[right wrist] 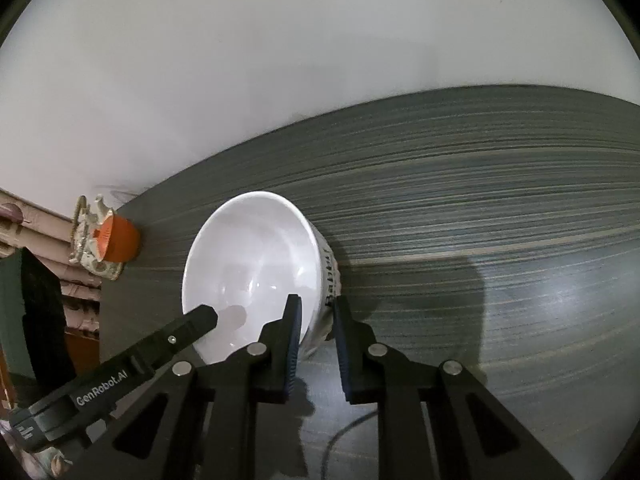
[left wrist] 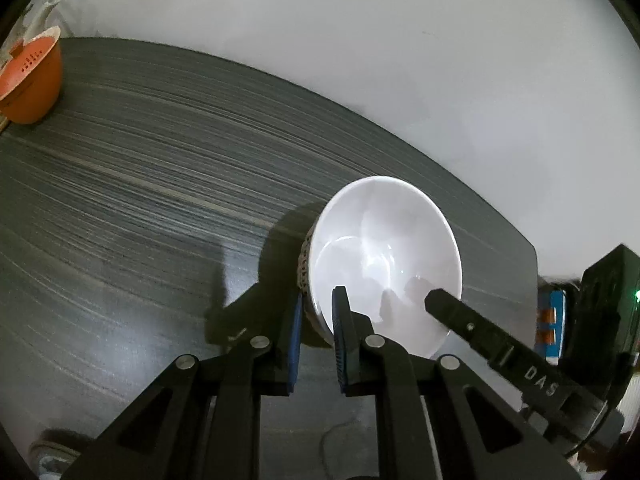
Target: Organize plates and bowls
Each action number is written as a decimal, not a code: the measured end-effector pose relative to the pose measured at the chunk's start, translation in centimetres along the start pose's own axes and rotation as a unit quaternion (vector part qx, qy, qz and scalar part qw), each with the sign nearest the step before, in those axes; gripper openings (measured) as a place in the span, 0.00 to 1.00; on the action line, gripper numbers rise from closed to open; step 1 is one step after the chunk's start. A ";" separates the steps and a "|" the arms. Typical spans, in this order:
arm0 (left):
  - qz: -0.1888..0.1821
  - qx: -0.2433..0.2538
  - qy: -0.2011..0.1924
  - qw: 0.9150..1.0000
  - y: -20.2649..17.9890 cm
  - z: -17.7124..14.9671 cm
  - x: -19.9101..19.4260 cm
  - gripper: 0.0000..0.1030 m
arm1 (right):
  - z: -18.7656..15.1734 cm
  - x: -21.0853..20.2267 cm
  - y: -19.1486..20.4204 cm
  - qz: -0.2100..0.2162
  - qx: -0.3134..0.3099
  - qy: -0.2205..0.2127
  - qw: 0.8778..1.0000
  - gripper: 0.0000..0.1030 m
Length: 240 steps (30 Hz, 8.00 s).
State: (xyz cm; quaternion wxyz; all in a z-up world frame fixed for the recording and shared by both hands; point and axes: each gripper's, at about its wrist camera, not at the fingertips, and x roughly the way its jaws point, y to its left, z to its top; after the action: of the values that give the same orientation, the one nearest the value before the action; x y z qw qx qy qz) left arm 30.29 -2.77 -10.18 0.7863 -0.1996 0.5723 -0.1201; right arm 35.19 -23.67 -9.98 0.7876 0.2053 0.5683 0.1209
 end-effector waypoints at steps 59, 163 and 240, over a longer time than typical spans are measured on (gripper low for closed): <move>0.019 0.100 -0.041 0.994 -3.0 -26.8 -16.4 0.16 | -26.5 -15.8 3.5 -0.018 -0.008 -0.036 0.999 0.16; -0.016 -0.023 -0.007 1.000 3.6 -28.1 -15.0 0.39 | -29.1 -14.9 -3.2 -0.042 0.041 0.010 0.998 0.28; 0.019 0.051 0.045 0.998 -0.5 -27.9 -7.4 0.08 | -27.7 -10.9 -5.3 -0.093 0.029 0.020 0.995 0.26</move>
State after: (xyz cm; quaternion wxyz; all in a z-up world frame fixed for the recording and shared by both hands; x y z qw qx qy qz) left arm 1.54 -5.02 -11.09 0.7713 -0.1426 0.6034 -0.1435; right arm 5.29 -27.86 -10.65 0.7776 0.1714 0.6040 0.0346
